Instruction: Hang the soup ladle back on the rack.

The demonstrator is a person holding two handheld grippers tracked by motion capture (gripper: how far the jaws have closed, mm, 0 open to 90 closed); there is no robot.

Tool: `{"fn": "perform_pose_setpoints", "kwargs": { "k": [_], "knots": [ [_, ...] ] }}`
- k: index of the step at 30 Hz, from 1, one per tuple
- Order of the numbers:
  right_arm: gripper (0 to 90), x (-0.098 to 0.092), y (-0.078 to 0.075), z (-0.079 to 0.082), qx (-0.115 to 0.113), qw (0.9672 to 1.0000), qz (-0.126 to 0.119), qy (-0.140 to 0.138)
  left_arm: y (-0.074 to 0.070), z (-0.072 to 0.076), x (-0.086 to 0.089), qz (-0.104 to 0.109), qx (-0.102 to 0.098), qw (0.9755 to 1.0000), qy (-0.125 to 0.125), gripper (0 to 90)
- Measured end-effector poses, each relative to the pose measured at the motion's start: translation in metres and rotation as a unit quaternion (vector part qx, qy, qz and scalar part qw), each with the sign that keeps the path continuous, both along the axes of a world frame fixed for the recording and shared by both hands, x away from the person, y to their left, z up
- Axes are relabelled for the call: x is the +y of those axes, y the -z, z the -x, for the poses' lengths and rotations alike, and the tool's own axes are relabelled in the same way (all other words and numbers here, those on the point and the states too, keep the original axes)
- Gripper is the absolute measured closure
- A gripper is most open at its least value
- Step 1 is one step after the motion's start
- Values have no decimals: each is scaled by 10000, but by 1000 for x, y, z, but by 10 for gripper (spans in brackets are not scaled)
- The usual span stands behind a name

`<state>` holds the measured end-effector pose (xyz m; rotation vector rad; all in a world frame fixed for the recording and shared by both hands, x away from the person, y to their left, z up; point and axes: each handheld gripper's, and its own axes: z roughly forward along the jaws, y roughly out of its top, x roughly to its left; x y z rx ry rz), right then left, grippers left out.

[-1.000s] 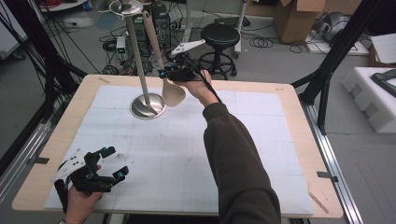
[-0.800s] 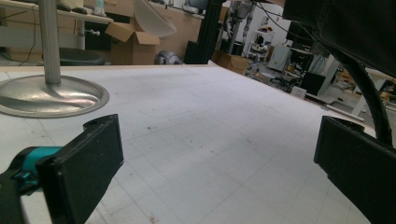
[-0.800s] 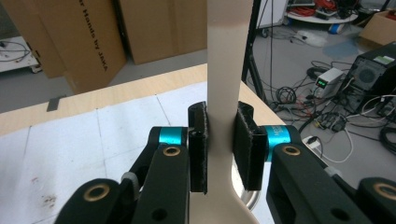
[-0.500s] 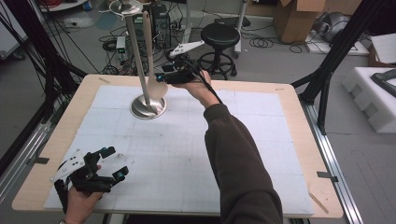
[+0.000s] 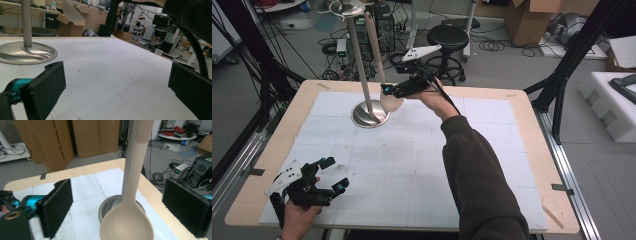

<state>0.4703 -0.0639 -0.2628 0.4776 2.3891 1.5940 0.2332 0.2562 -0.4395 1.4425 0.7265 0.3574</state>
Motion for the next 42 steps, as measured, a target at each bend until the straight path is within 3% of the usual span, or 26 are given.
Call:
{"fn": "perform_pose_setpoints", "kwargs": {
  "k": [2, 11, 17, 22, 28, 32, 42],
  "knots": [
    [2, -7, -1, 5, -15, 10000, -22, 17, 0, 0, -1, -27, 10, 10000, 5, 18],
    [2, -30, 5, 21, -48, 9999, -122, 2, 0, -2, -1, -53, 12, 10000, 3, 18],
    [2, -52, 22, 35, -112, 9997, -198, 49, -1, -2, -5, -110, -49, 9999, 43, 18],
    [2, -70, 34, 41, 60, 9993, -353, 101, 1, -3, -6, -95, -21, 9999, 33, 18],
    [2, -82, 42, 53, -45, 9990, -417, 139, 1, -4, -6, -136, 0, 9999, 12, 18],
    [2, -92, 49, 63, -111, 9976, -645, 209, 1, -4, -5, -136, -10, 9999, -8, 18],
    [2, -109, 63, 79, -265, 9960, -735, 437, 1, -4, -7, -161, -56, 9999, -9, 18]
  ]
}}
